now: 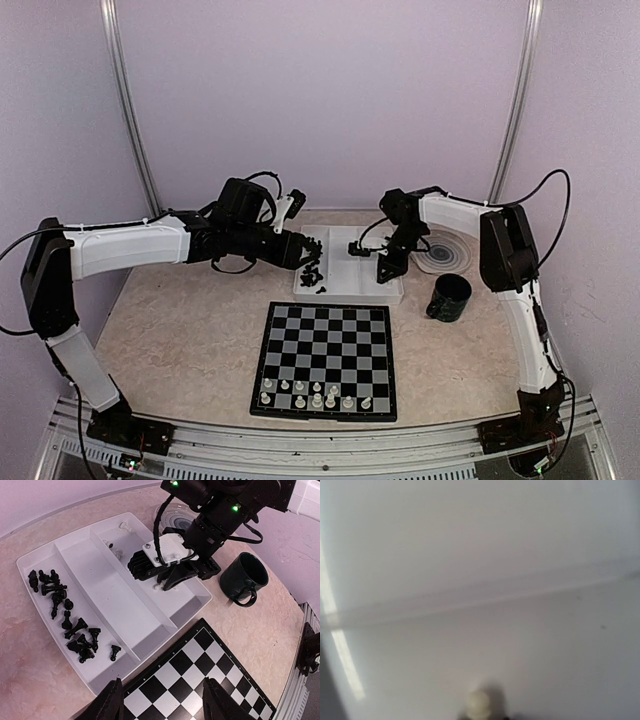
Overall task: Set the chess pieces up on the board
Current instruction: Pick up the pawn from the storage box, then pass from the right arm to the left
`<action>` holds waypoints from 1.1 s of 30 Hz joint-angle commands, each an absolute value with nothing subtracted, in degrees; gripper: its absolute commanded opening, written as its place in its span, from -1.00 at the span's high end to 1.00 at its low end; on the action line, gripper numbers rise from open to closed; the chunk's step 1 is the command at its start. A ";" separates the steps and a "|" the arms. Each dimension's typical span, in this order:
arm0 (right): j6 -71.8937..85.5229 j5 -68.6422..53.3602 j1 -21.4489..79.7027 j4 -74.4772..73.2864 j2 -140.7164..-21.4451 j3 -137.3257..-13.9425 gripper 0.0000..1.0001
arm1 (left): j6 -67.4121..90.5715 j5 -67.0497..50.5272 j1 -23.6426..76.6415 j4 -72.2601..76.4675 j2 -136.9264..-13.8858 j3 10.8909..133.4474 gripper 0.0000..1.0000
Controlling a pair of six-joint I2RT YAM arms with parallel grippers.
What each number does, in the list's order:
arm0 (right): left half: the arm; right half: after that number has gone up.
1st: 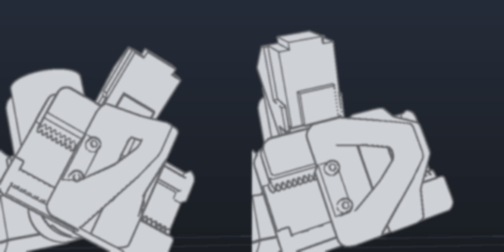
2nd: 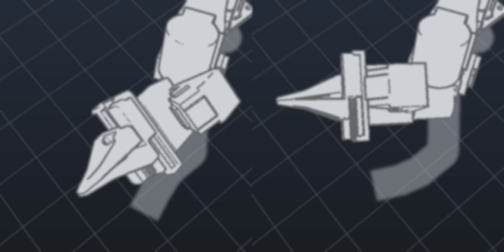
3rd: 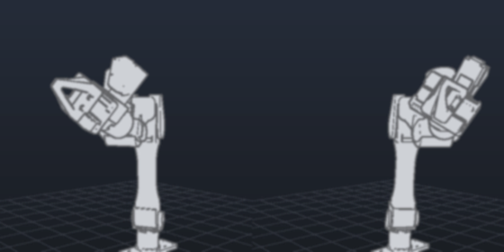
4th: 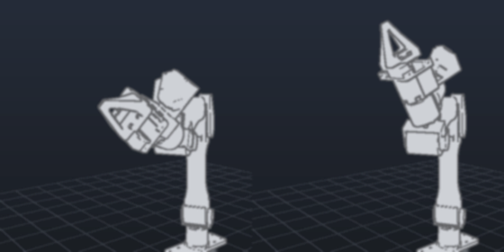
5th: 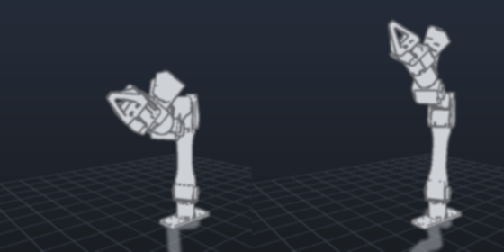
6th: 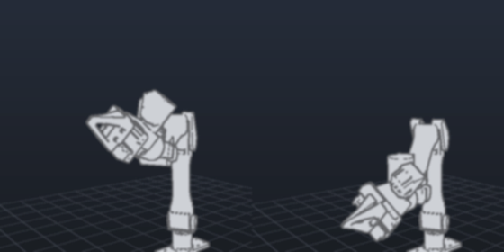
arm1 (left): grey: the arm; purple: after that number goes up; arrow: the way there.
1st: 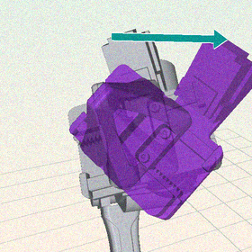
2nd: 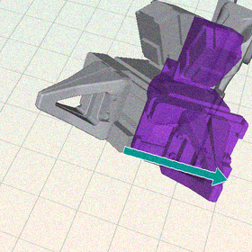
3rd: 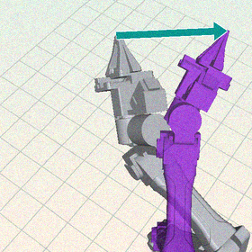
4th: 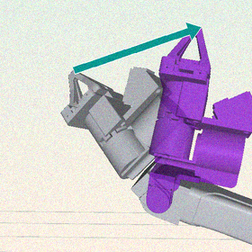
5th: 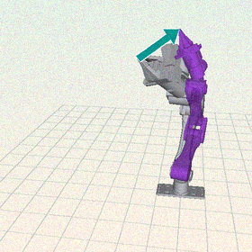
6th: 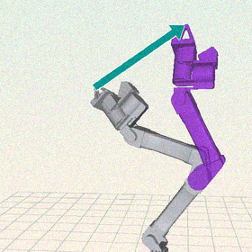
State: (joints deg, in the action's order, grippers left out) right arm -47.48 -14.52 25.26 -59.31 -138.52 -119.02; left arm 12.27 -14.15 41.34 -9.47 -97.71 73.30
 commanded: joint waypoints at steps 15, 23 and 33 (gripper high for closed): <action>-32.00 -50.91 23.12 -31.58 -106.60 -84.38 0.66 | 38.34 -26.43 42.81 14.87 -101.14 68.43 -0.05; -32.95 -52.64 23.42 -30.41 -104.22 -80.10 0.65 | 47.05 -28.58 48.03 24.56 -110.61 71.31 0.03; -36.21 -53.11 24.10 -32.60 -104.71 -79.08 0.63 | 50.71 -28.73 48.09 28.93 -114.79 72.68 0.16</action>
